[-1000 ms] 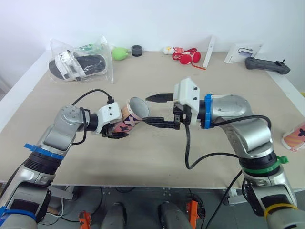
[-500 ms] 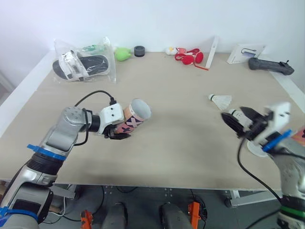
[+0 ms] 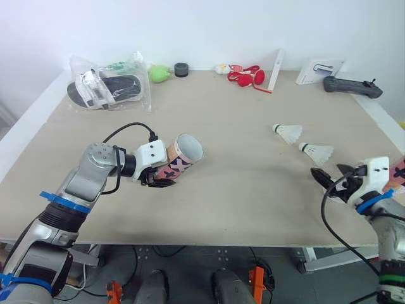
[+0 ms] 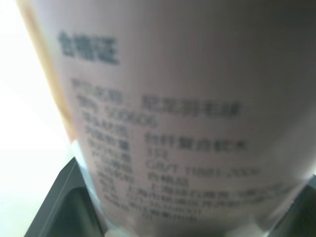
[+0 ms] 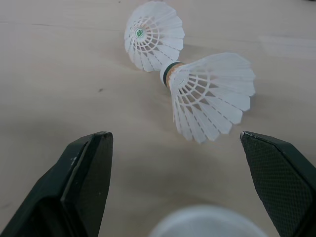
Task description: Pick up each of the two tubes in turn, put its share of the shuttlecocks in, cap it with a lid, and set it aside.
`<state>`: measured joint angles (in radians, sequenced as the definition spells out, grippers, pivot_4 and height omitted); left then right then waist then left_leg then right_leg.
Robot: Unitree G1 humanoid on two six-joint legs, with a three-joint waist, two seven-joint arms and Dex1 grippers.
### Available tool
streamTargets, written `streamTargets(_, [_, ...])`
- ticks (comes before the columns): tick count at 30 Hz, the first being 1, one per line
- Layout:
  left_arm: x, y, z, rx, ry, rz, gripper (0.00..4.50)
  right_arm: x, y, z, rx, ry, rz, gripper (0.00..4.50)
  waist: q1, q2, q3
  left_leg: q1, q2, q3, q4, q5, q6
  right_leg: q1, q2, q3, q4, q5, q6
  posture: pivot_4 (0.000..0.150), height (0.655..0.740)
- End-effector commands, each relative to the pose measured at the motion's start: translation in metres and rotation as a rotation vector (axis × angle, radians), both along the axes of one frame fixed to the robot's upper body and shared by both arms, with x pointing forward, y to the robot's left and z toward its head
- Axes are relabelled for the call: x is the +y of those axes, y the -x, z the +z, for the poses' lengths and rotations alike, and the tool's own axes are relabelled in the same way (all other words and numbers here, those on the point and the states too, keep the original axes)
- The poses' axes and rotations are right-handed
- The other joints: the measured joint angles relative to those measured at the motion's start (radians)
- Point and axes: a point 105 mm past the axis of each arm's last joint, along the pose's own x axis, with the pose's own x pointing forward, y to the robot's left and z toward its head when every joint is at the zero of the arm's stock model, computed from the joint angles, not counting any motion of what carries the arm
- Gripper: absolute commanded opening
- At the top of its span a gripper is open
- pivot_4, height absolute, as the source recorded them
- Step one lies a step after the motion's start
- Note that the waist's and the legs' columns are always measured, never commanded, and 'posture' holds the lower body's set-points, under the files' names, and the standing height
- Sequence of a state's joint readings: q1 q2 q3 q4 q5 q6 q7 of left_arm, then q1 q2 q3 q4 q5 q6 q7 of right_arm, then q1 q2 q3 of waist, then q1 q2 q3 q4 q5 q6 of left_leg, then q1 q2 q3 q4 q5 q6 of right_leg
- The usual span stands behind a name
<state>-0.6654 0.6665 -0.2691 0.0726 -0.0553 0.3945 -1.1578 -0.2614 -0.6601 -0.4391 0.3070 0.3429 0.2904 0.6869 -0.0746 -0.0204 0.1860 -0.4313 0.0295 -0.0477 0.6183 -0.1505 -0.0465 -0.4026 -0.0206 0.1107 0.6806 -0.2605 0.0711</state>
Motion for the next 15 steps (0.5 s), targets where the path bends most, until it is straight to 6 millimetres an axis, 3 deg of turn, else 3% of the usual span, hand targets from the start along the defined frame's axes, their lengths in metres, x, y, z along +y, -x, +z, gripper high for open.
streamTargets(1, [-0.002,0.001,0.009,-0.03,0.004,-0.01,2.93,0.004,-0.015,0.017,-0.051,0.03,0.038,4.4,0.0,0.0,0.0,0.0,0.0,0.0,0.0,0.0,0.0,0.0,0.0,0.0,0.0,0.0,0.0,0.15,0.74])
streamTargets(15, [-0.001,0.004,0.01,-0.028,0.009,0.006,2.93,0.017,-0.048,0.016,-0.023,0.077,0.087,4.4,-0.001,0.0,0.0,-0.001,0.0,0.0,-0.001,0.0,0.0,0.0,0.0,0.0,0.0,-0.001,0.0,0.15,0.74])
